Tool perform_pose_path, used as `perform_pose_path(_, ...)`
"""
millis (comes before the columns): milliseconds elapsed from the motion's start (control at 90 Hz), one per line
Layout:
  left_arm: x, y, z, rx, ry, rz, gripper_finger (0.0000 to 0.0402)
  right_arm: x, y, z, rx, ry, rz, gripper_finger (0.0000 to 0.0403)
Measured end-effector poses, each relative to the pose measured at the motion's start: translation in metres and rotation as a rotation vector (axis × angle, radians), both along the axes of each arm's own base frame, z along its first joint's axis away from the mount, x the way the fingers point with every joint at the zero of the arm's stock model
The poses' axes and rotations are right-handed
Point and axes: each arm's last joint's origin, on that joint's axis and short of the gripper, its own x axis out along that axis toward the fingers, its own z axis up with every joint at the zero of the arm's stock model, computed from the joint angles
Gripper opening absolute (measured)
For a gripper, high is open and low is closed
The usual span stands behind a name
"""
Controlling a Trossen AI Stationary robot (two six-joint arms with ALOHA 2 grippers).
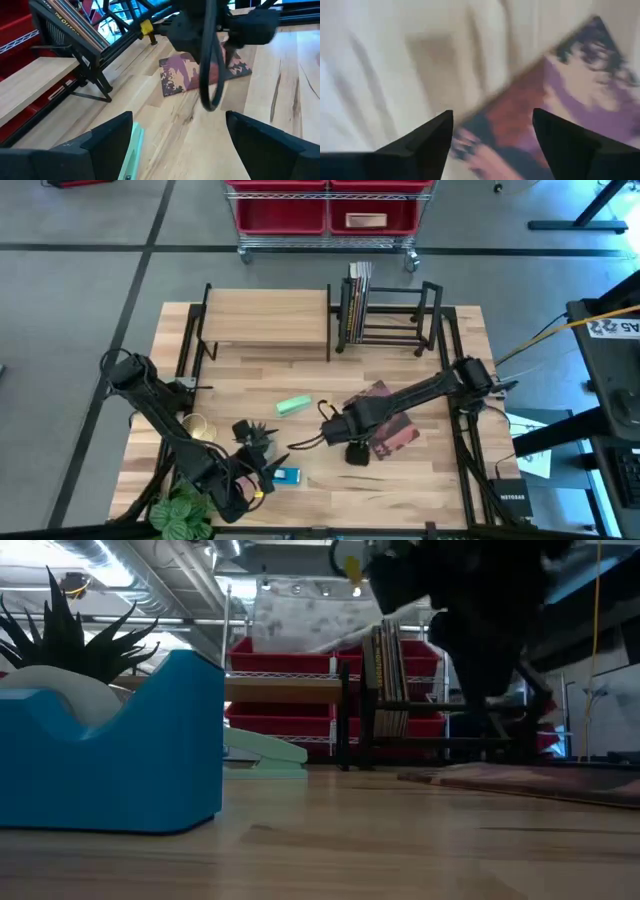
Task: Stock shelves
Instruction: Remove the red purple book from the bookshelf
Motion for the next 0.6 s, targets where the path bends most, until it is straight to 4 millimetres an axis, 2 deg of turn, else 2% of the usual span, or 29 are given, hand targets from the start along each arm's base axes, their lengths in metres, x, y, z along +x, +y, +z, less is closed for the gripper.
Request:
perform_pose_path(133, 0.0, 0.0, 0.0, -0.005, 0.006, -0.004, 0.0308, -0.016, -0.013, -0.012, -0.029, 0.078, 0.08, 0.0223)
perform_pose_path(222, 0.0, 0.0, 0.0, -0.007, 0.008, -0.005, 0.0308, -0.023, -0.024, -0.031, 0.05, 0.043, 0.078, 0.0207)
perform_pose_path(300, 0.0, 0.0, -0.001, -0.013, 0.015, -0.01, 0.0308, -0.034, -0.035, -0.05, 0.049, 0.05, 0.056, 0.0199)
perform_pose_path(400, 0.0, 0.0, -0.001, -0.005, 0.021, -0.014, 0.0308, -0.049, -0.046, -0.063, 0.004, 0.032, -0.022, 0.0196)
perform_pose_path(600, 0.0, 0.0, 0.0, 0.001, 0.024, -0.015, 0.0308, -0.077, -0.047, -0.07, 0.012, -0.032, -0.274, 0.0195)
